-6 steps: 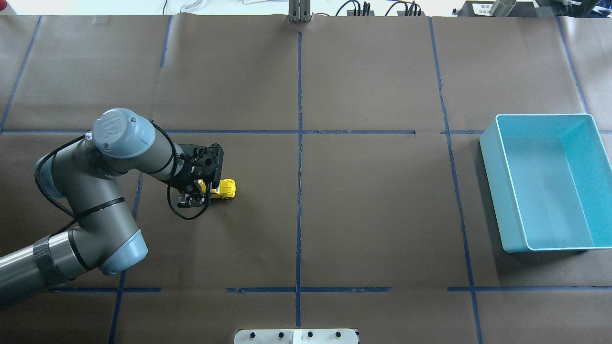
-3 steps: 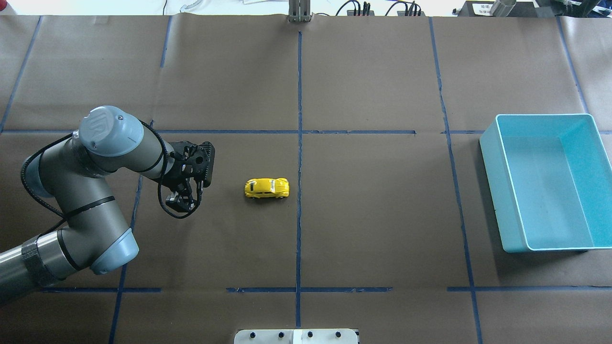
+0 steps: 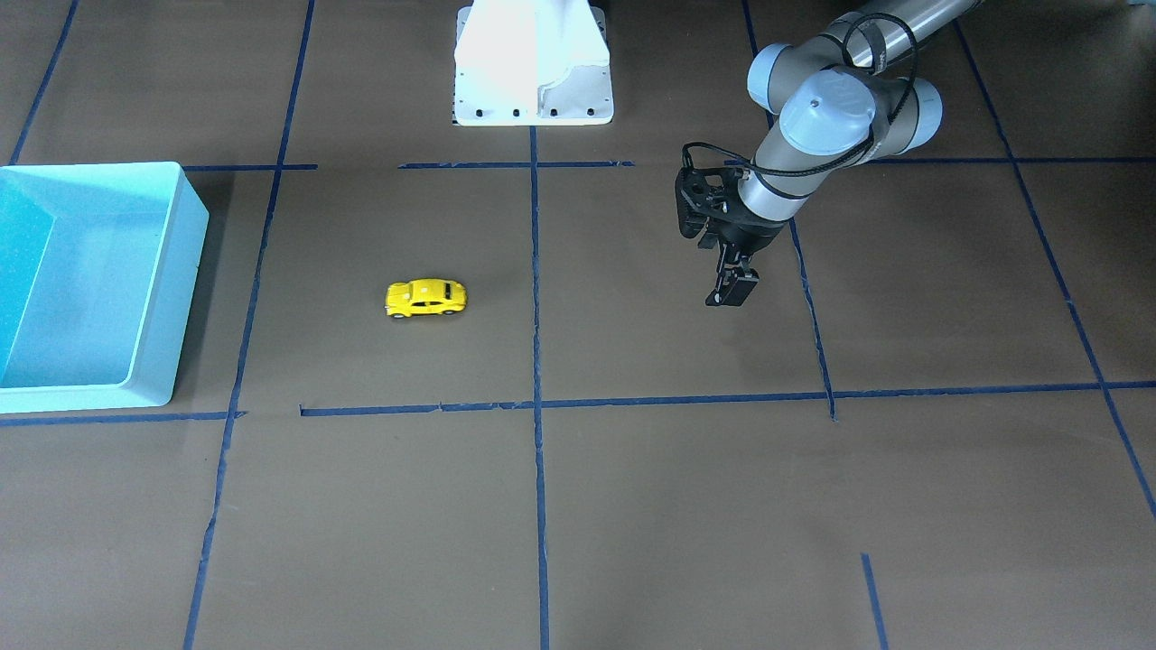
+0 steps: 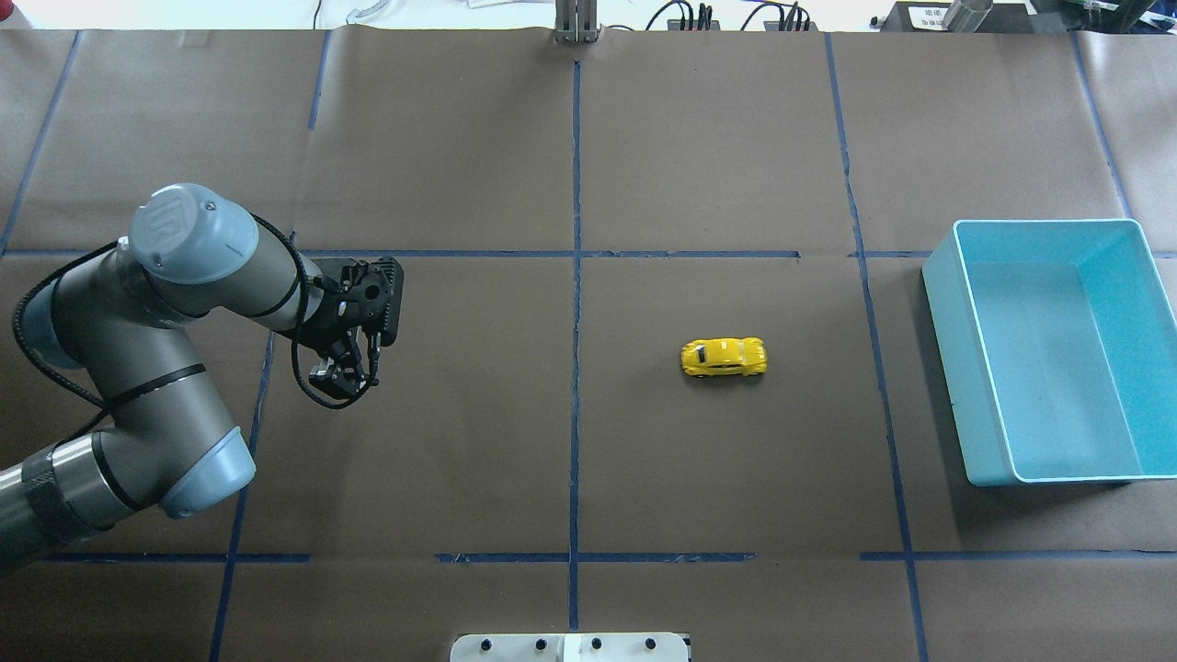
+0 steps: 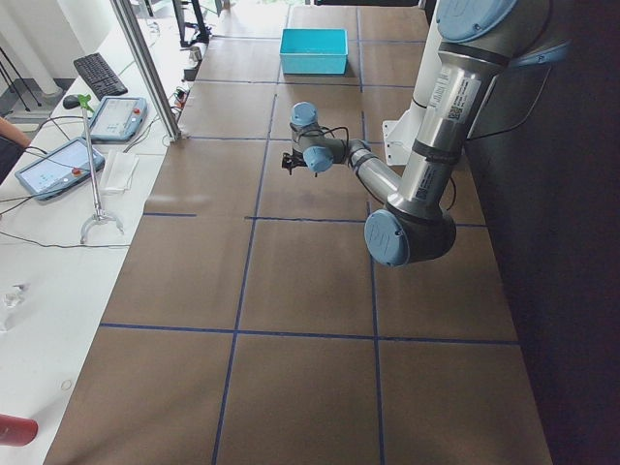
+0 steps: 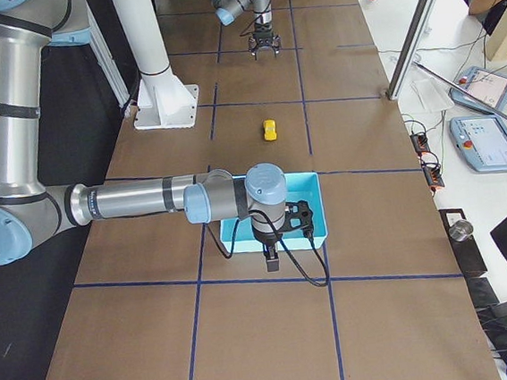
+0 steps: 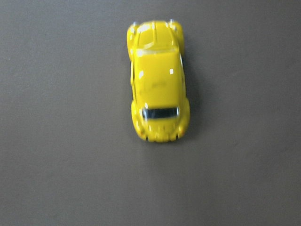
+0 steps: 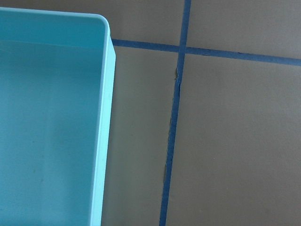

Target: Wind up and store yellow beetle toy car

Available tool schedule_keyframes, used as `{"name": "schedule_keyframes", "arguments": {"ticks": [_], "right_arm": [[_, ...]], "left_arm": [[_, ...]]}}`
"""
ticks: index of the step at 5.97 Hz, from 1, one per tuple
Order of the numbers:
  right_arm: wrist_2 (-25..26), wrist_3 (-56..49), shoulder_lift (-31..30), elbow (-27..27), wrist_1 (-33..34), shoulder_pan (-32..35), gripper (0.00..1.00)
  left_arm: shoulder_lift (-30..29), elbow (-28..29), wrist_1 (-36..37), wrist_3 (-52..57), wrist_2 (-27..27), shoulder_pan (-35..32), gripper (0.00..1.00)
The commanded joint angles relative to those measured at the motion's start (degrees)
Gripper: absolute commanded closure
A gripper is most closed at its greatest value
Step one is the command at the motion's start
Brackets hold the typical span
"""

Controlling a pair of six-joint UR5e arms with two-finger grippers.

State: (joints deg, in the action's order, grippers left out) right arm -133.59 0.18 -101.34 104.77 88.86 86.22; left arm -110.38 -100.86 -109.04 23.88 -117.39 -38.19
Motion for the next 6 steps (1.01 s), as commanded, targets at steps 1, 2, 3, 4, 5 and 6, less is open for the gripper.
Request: {"name": "schedule_keyframes", "arguments": {"ticks": [1, 2, 3, 4, 5, 6], "right_arm": [[0.00, 0.00, -0.09, 0.00, 0.00, 0.00, 0.00], [0.00, 0.00, 0.00, 0.00, 0.00, 0.00, 0.00], [0.00, 0.00, 0.00, 0.00, 0.00, 0.00, 0.00], [0.00, 0.00, 0.00, 0.00, 0.00, 0.00, 0.00], [0.09, 0.00, 0.35, 0.09, 0.00, 0.00, 0.00], [0.09, 0.00, 0.44, 0.09, 0.00, 0.00, 0.00]], "left_arm": [[1.48, -9.22, 14.20, -0.06, -1.08, -3.02, 0.00], [2.96, -12.40, 18.30, -0.41, -1.08, -4.60, 0.00], [4.45, -13.82, 19.90, -0.41, -1.08, -6.44, 0.00], [4.47, -14.88, 22.79, -0.32, -1.08, -8.55, 0.00], [4.47, -17.94, 30.48, -0.41, -1.00, -11.18, 0.00], [4.47, -19.54, 35.77, -1.63, -1.17, -14.43, 0.00]]}}
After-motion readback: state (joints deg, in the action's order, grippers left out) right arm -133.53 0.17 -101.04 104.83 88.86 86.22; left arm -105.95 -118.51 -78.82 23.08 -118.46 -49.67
